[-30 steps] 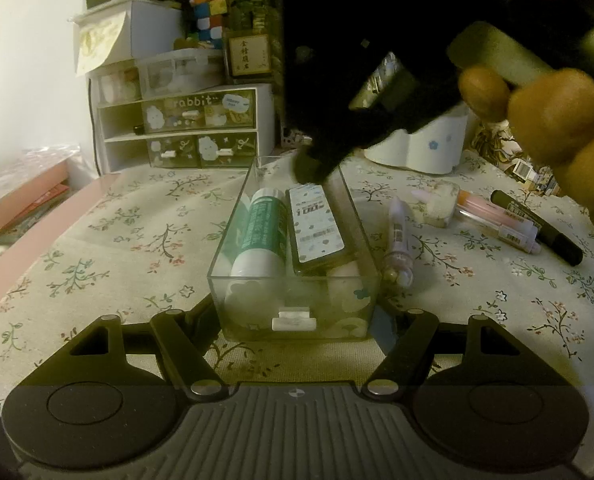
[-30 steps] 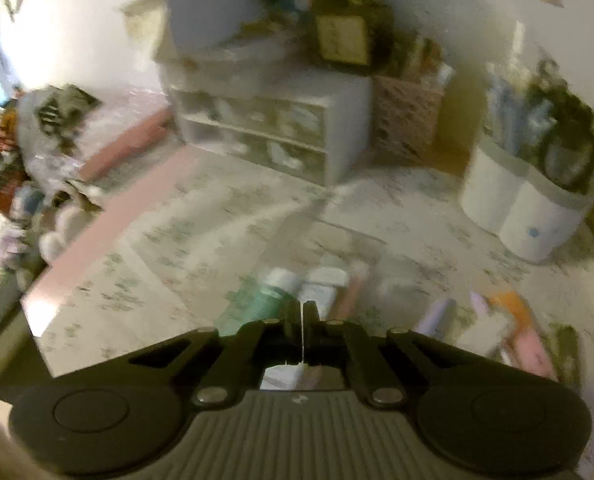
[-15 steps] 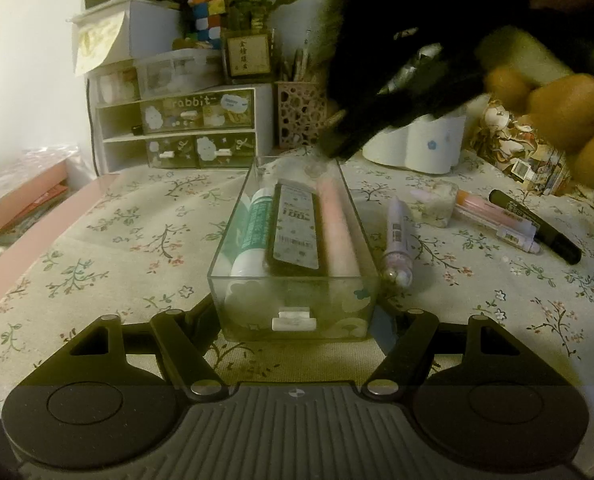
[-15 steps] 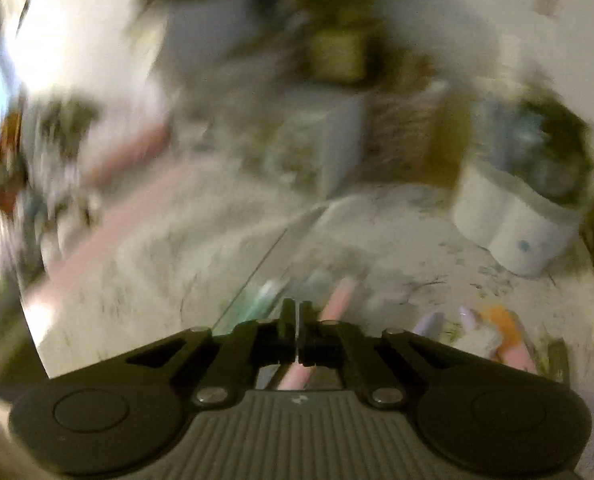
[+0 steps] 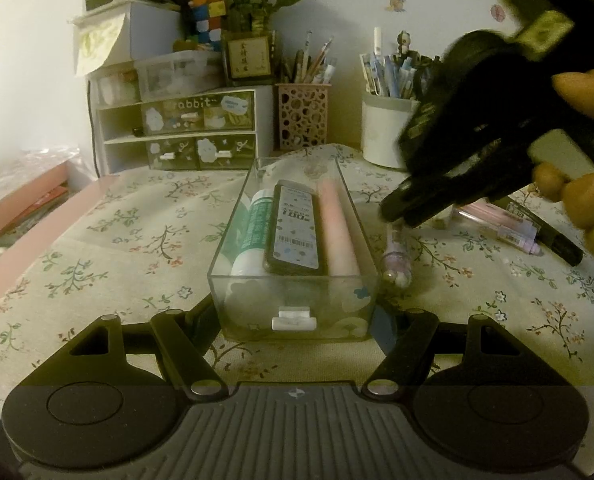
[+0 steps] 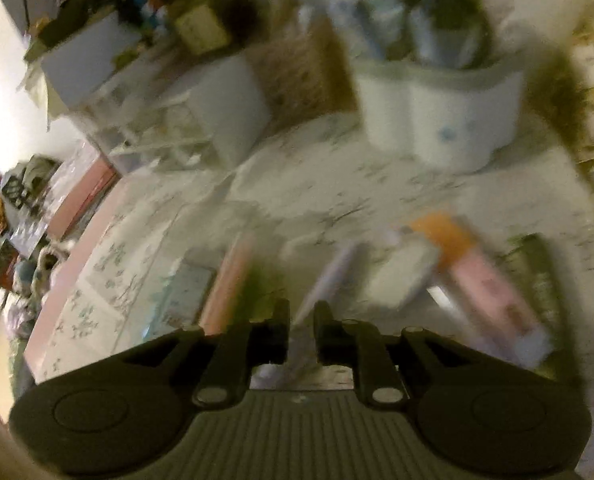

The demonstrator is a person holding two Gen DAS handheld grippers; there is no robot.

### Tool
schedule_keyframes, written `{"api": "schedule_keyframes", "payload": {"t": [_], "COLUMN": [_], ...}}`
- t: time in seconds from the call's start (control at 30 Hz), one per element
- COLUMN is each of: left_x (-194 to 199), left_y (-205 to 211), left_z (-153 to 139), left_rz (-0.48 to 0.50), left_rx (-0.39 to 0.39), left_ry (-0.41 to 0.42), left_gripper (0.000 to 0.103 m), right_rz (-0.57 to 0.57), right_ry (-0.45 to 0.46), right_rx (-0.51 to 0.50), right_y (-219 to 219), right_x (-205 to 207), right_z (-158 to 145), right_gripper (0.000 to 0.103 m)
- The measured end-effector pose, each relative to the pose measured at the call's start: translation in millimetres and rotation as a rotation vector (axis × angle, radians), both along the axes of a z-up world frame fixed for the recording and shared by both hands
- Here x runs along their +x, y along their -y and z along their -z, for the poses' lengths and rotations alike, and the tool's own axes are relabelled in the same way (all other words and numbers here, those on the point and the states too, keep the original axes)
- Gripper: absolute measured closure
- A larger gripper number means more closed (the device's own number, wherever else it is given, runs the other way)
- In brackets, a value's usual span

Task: Organize stationery
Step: 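Grasp the lavender pen with the right tool, then lower the lavender pen into the clear box, release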

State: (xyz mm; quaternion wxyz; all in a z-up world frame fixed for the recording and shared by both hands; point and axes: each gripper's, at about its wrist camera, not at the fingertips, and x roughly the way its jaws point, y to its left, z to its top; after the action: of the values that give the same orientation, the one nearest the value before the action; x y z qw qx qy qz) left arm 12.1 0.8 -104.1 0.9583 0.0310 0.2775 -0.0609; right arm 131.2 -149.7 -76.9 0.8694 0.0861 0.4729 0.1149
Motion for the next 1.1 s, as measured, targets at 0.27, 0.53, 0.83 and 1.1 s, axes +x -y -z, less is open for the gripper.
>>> {"api": "schedule_keyframes", "payload": {"t": [0.27, 0.53, 0.83, 1.1], "left_x": [-0.4, 0.5, -0.1, -2.0], "left_y": [-1.4, -2.0, -1.6, -1.2], "left_z": [-0.2, 0.0, 0.1, 1.2], "left_rz": [0.000, -0.002, -0.003, -0.002], "left_rx": [0.000, 0.000, 0.001, 0.003], "left_ry": [0.003, 0.004, 0.009, 0.016], "left_gripper": [0.030, 0.030, 0.030, 0.030], "right_rz": [0.015, 0.073, 0.117, 0.075], "right_ry": [0.011, 0.019, 0.066, 0.186], "right_rx": [-0.043, 0.062, 0.140, 0.193], "right_y": [-9.3, 14.0, 25.2, 15.8], "right_x": [2.2, -6.4, -15.8, -28.8], "right_z": [8.8, 4.8, -8.2, -44.5], "right_gripper": [0.084, 0.086, 0.086, 0.095]}}
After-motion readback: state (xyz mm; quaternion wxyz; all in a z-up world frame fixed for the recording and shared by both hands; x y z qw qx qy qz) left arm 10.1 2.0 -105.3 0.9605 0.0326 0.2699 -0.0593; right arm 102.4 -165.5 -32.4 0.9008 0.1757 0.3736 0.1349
